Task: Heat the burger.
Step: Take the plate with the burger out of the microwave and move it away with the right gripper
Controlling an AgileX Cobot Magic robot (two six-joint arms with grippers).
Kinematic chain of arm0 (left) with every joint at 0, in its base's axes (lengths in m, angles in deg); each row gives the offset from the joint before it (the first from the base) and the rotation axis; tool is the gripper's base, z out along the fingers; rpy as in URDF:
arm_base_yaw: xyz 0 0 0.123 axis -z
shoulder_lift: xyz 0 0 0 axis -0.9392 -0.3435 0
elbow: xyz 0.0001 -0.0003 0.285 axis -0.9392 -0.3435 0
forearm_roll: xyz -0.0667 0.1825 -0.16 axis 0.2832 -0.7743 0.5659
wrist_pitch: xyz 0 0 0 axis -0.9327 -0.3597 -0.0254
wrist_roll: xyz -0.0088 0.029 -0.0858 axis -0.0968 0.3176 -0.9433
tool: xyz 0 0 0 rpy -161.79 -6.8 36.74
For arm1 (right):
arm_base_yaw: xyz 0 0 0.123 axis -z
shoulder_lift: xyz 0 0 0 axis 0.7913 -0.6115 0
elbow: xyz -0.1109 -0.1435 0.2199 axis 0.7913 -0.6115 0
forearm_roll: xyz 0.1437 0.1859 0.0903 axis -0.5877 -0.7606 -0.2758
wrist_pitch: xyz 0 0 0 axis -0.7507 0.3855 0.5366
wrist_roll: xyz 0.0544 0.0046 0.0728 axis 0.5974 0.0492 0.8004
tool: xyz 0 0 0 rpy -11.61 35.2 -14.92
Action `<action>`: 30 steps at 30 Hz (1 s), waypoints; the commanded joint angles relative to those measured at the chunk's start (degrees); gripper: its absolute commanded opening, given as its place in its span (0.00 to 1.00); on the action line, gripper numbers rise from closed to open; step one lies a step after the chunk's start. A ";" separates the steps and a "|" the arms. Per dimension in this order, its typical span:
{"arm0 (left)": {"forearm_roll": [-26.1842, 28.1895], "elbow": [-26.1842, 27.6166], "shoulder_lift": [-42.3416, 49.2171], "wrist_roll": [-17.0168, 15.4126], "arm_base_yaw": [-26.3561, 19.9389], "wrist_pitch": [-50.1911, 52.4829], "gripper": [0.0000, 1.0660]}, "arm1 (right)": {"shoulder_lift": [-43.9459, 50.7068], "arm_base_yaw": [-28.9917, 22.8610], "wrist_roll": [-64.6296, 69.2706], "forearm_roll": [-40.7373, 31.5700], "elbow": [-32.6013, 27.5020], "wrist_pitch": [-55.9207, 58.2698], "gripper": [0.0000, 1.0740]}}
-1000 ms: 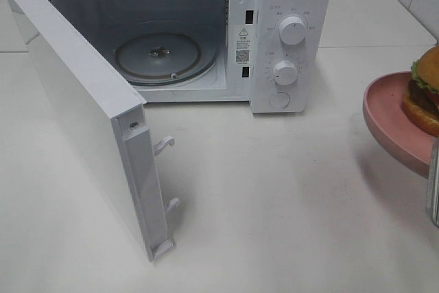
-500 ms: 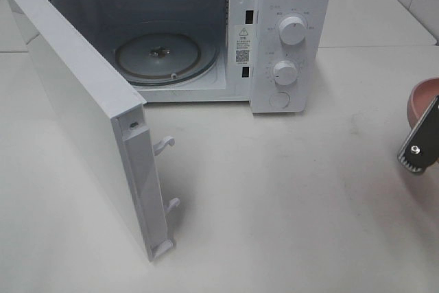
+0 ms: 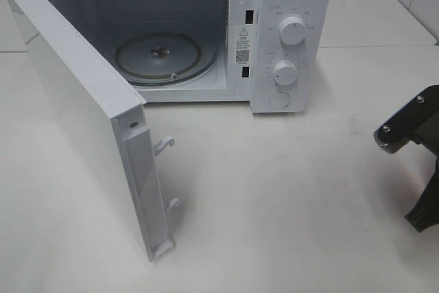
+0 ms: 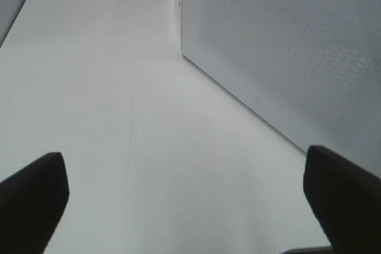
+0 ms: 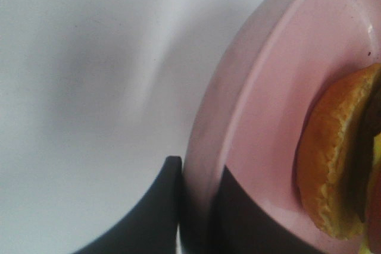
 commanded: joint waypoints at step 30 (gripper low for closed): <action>0.46 -0.23 1.09 -0.34 -0.11 0.74 0.94 | -23.09 0.29 23.26 7.33 2.98 0.00 0.38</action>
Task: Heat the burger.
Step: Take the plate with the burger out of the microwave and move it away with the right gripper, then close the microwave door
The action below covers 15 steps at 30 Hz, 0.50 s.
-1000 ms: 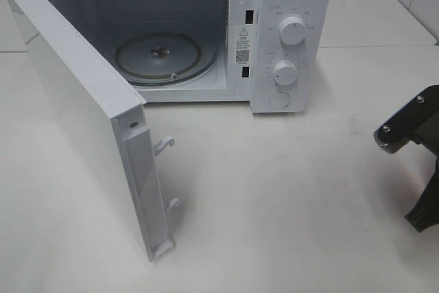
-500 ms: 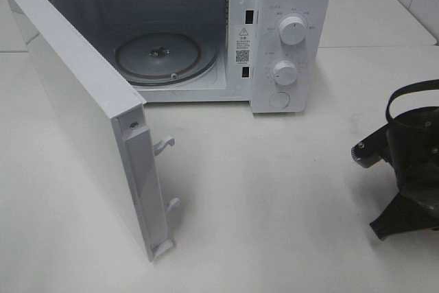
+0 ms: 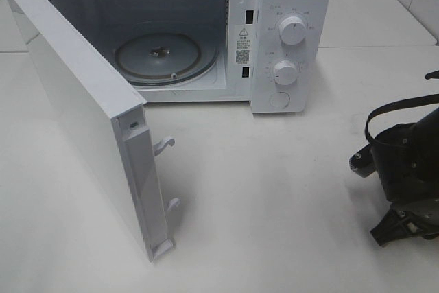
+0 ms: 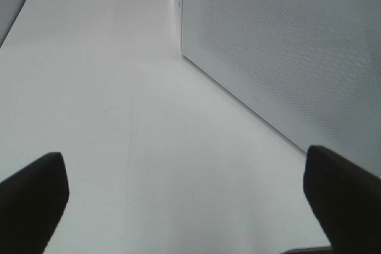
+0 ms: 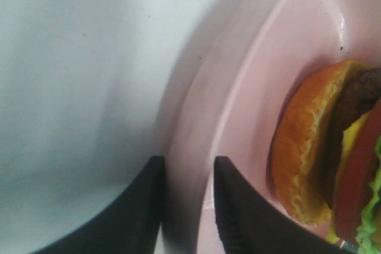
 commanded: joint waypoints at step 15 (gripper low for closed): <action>0.46 -0.23 1.09 -0.34 -0.11 0.74 0.94 | 12.32 0.29 -22.17 -18.62 5.90 1.20 0.46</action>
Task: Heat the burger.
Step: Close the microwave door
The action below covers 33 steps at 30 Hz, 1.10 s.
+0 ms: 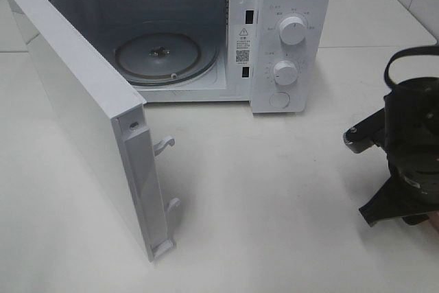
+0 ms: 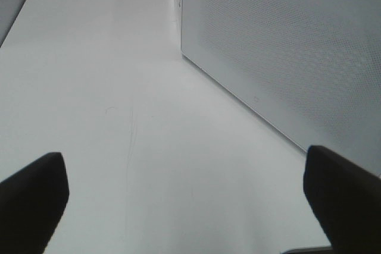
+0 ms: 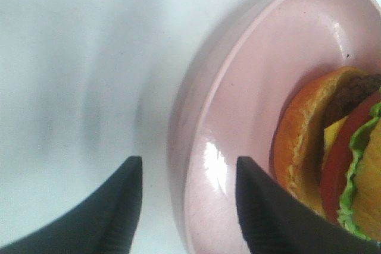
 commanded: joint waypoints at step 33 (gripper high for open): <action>0.46 -0.23 1.09 -0.34 -0.11 0.74 0.94 | 48.99 0.29 -41.08 -35.41 1.78 13.24 0.70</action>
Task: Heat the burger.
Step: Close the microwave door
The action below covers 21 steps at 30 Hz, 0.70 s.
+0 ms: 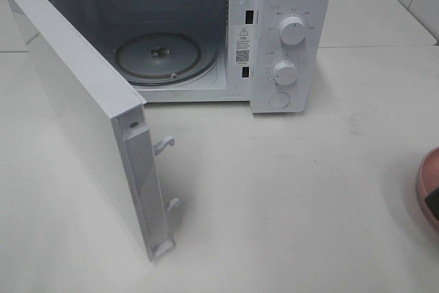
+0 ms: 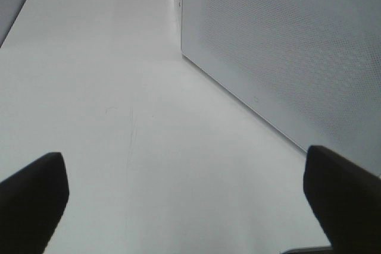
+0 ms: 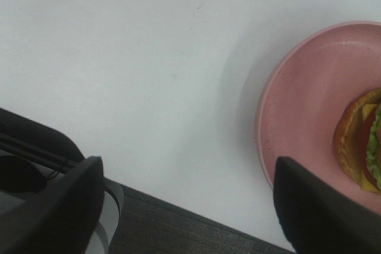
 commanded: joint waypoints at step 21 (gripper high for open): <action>0.46 -0.23 1.09 -0.34 -0.11 0.74 0.94 | 30.02 8.48 -6.36 -6.19 -7.28 3.50 0.70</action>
